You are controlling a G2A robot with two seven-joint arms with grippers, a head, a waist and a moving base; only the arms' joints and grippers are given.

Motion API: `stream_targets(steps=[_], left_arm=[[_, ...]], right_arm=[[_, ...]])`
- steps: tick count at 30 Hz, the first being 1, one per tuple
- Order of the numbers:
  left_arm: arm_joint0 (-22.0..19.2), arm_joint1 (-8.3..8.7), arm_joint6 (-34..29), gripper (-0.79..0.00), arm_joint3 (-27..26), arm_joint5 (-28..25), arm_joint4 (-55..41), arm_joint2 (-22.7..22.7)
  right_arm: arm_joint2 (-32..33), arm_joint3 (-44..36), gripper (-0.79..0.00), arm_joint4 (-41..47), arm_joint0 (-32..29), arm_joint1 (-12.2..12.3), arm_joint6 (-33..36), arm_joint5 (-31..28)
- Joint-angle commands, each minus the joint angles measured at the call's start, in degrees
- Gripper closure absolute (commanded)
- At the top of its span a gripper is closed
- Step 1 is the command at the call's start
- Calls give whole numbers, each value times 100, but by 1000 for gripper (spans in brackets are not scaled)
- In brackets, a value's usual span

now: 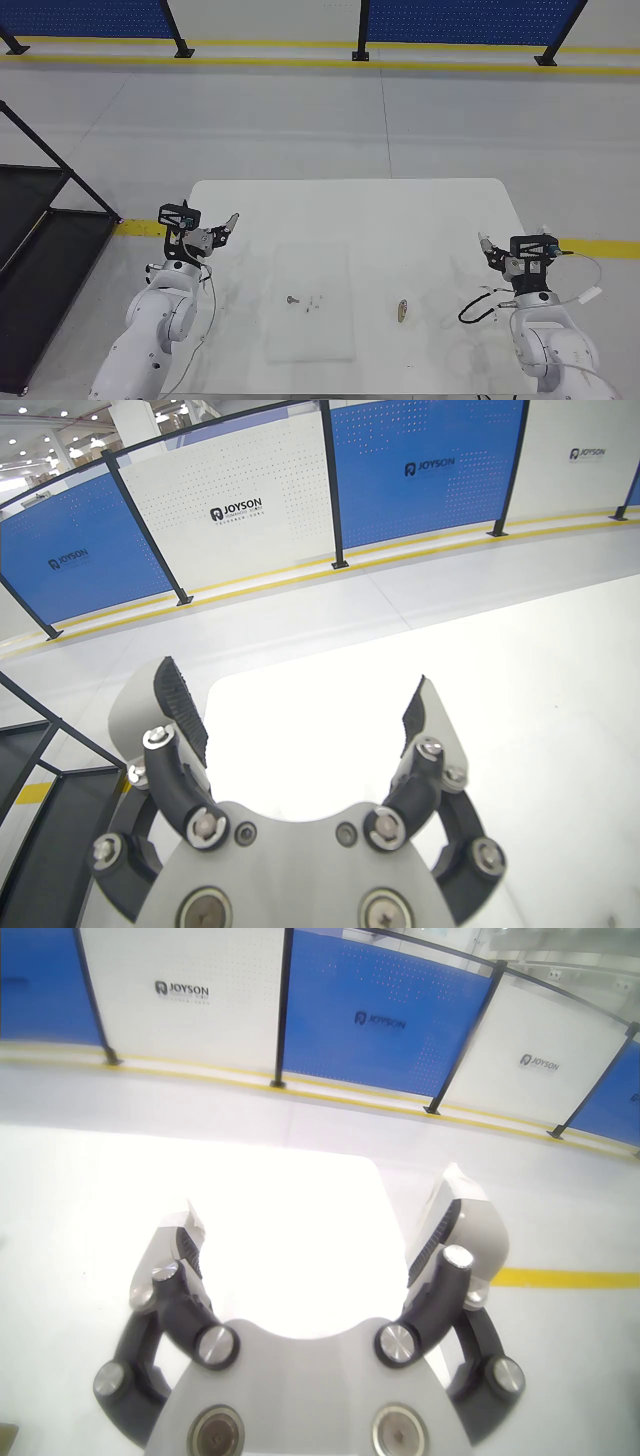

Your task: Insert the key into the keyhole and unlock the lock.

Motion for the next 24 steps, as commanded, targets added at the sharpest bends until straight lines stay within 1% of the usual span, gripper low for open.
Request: stream_targets(steps=[1, 4, 6, 7, 8, 13, 17, 21, 24], left_arm=[[0, 0, 0, -785, 0, 0, 0, 0], [-13, -4, -35, -785, -33, 15, -30, 9], [-39, -17, -307, -785, -188, 165, -90, 4], [-36, -25, -516, -785, -307, 433, 59, 3], [-9, -40, -731, -785, -488, 480, -5, 93], [40, -67, -1913, -785, -1203, 543, -344, 204], [-6, -83, -2818, -785, -1696, 537, -686, 324], [-163, -104, -3685, -785, -1922, 533, -1134, 535], [-366, -125, -4299, -785, -1893, 606, -1610, 683]], right_arm=[[0, 0, -785, 0, 0, 0, 0, 0], [0, 0, -785, 0, 0, 0, 0, 0], [0, 0, -785, 0, 0, 0, 0, 0], [0, 0, -785, 0, 0, 0, 0, 0], [0, 0, -785, 0, 0, 0, 0, 0], [0, 0, -785, 0, 0, 0, 0, 0], [0, 0, -785, 0, 0, 0, 0, 0], [0, 0, -785, 0, 0, 0, 0, 0], [0, 0, -785, 0, 0, 0, 0, 0]])
